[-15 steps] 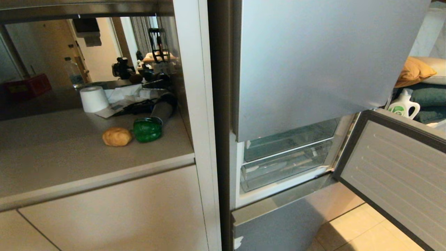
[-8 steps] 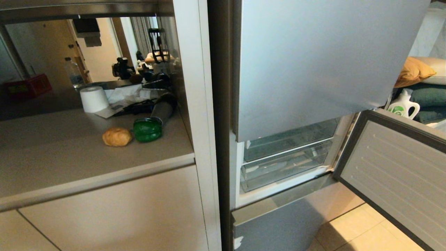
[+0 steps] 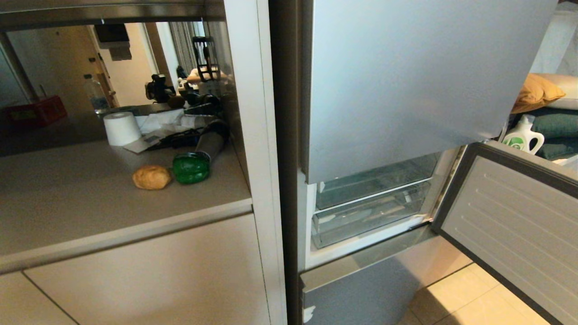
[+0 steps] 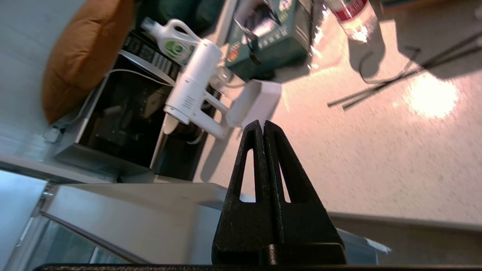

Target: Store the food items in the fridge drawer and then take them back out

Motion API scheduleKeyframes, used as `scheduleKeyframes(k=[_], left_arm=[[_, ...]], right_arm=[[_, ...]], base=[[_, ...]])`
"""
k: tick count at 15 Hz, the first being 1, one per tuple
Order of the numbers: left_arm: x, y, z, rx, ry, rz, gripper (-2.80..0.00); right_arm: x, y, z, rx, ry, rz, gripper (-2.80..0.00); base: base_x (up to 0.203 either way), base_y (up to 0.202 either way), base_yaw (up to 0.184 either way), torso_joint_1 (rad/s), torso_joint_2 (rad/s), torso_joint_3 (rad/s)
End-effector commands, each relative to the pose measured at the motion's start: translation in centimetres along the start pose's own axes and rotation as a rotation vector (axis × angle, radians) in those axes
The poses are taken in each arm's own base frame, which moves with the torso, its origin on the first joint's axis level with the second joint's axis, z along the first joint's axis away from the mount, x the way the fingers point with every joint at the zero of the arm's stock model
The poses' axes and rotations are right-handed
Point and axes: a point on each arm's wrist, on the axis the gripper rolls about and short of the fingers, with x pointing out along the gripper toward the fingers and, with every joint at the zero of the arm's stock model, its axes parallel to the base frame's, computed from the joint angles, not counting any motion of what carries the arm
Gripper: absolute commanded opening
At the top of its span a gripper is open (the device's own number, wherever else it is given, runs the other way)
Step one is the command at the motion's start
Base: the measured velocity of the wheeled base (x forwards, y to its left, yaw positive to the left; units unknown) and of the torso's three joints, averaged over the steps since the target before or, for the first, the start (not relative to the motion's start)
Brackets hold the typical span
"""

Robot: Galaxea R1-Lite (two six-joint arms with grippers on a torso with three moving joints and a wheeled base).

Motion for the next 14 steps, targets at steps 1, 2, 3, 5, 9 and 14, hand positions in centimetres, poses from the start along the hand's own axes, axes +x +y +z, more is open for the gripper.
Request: scheduleKeyframes(k=[1,2,3,5,9,14], left_arm=[[0.0,0.0,0.0,0.000,0.000,0.000,-2.80],[0.0,0.0,0.0,0.000,0.000,0.000,-2.80],[0.0,0.0,0.0,0.000,0.000,0.000,-2.80],[0.0,0.0,0.0,0.000,0.000,0.000,-2.80],[0.0,0.0,0.0,0.000,0.000,0.000,-2.80],[0.0,0.0,0.0,0.000,0.000,0.000,-2.80]], right_arm=[[-0.8,2.7,1.2,-0.054,-0.031,0.036,-2.80],[-1.0,4.2,1.5,-0.068,-0.040,0.053,-2.80],[-1.2,5.5,1.5,-0.079,-0.044,0.066,-2.80],[-0.1,6.8,0.9,-0.075,-0.054,0.024,-2.80],[2.5,8.9,-0.6,-0.065,-0.030,-0.028,-2.80],[5.6,12.3,-3.7,-0.037,0.046,-0.214,-2.80]], base=[[0.000,0.000,0.000,0.000,0.00,0.000],[0.000,0.000,0.000,0.000,0.00,0.000],[0.000,0.000,0.000,0.000,0.00,0.000],[0.000,0.000,0.000,0.000,0.00,0.000],[0.000,0.000,0.000,0.000,0.00,0.000],[0.000,0.000,0.000,0.000,0.00,0.000]])
